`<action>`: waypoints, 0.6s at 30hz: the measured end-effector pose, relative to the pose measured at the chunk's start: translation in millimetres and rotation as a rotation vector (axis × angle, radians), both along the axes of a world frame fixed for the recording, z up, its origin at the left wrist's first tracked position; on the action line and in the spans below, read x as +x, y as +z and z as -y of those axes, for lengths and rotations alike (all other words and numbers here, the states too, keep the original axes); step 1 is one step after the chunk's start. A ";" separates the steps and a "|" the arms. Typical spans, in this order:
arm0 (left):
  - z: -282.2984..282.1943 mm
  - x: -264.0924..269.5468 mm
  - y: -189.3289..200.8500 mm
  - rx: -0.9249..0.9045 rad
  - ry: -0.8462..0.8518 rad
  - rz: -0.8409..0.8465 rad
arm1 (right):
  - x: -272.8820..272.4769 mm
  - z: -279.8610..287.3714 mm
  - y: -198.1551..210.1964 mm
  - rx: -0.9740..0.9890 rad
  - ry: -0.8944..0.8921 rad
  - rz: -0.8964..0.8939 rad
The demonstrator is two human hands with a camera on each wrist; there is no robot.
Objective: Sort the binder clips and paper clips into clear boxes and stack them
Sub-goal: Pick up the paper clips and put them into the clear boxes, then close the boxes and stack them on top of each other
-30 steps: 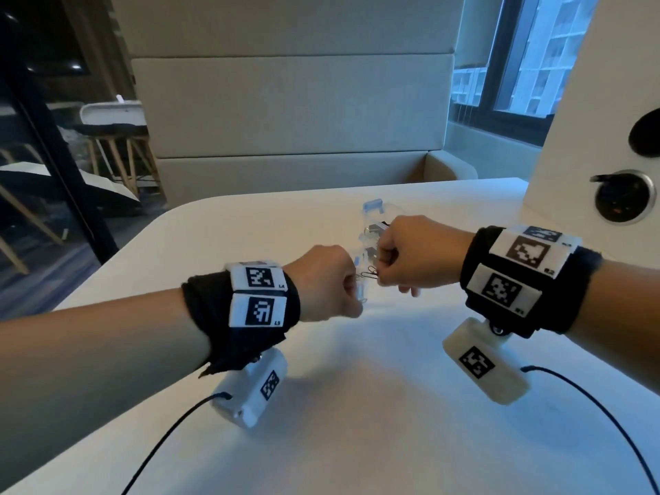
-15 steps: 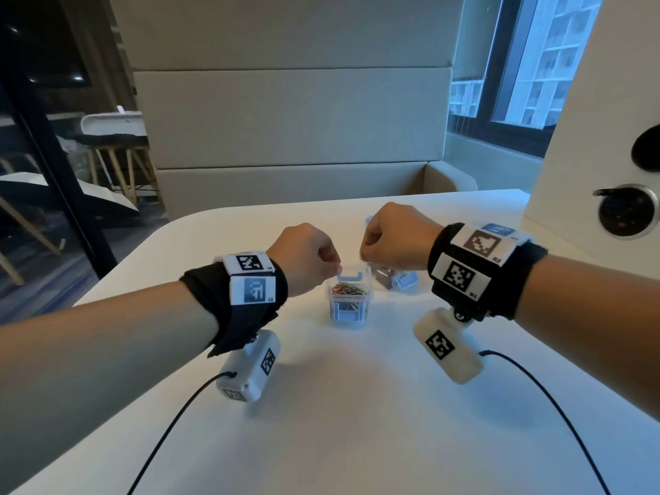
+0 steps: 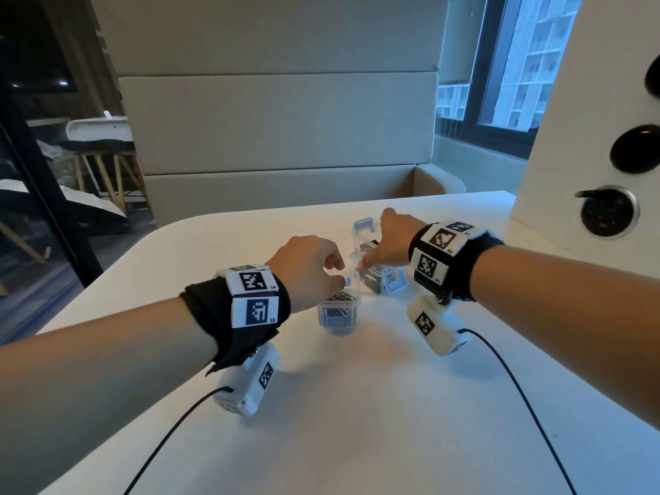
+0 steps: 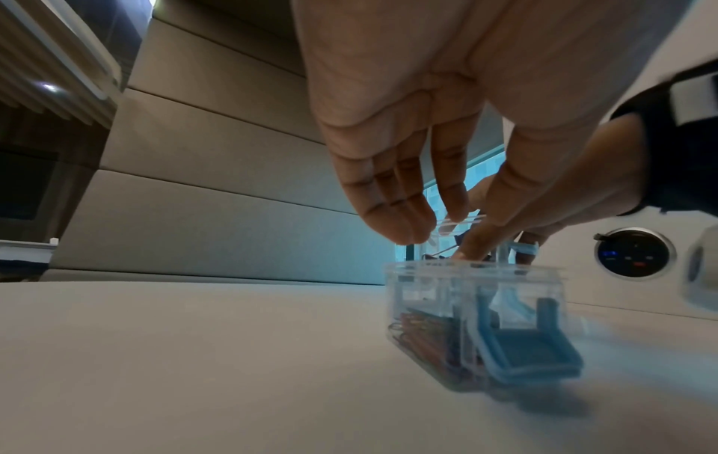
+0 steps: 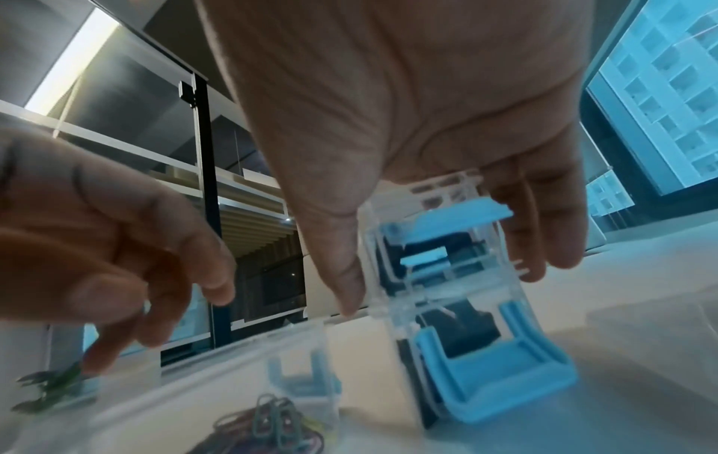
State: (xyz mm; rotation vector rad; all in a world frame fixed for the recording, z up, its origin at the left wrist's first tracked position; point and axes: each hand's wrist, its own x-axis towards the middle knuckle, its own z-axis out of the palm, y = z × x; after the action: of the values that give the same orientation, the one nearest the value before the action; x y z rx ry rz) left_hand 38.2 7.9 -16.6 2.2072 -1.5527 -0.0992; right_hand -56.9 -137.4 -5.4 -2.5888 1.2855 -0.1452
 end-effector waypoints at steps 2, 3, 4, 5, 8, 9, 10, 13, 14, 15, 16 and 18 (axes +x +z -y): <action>-1.8 -3.2 -0.2 0.001 -0.005 -0.009 | 0.2 0.7 -3.7 -0.001 0.005 0.024; -2.9 -5.2 -0.2 0.000 -0.006 -0.016 | -0.8 1.8 -5.1 0.006 0.012 0.027; -4.7 -7.6 -0.1 -0.003 -0.008 -0.025 | -2.6 2.7 -5.6 0.016 0.022 0.029; -6.4 -10.1 0.3 -0.008 -0.012 -0.034 | -5.5 3.7 -5.4 0.031 0.035 0.030; -11.7 -17.6 0.6 -0.036 -0.035 -0.062 | -21.9 3.6 -1.8 0.084 0.097 0.023; -14.0 -20.3 0.2 -0.042 -0.041 -0.075 | -29.4 2.7 -0.4 0.094 0.123 0.013; -16.2 -23.2 -0.4 -0.044 -0.049 -0.087 | -37.7 0.8 1.1 0.103 0.149 -0.004; -22.4 -31.6 -3.8 -0.055 -0.066 -0.133 | -62.9 -9.2 7.0 0.144 0.216 -0.077; -24.6 -34.4 -4.9 -0.059 -0.064 -0.146 | -70.7 -14.0 9.0 0.163 0.237 -0.099; -26.3 -37.0 -5.4 -0.057 -0.059 -0.157 | -77.6 -19.5 10.5 0.180 0.258 -0.117; -27.8 -39.3 -5.7 -0.051 -0.052 -0.170 | -83.3 -25.5 11.5 0.190 0.282 -0.132; -29.9 -44.4 -5.0 -0.023 -0.045 -0.211 | -91.0 -39.1 12.4 0.204 0.332 -0.150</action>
State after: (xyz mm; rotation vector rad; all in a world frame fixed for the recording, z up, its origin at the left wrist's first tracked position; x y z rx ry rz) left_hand -6.2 37.8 -21.6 2.0702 -1.4789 -0.3158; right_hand -147.9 -98.3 7.1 -2.6257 0.8429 0.2325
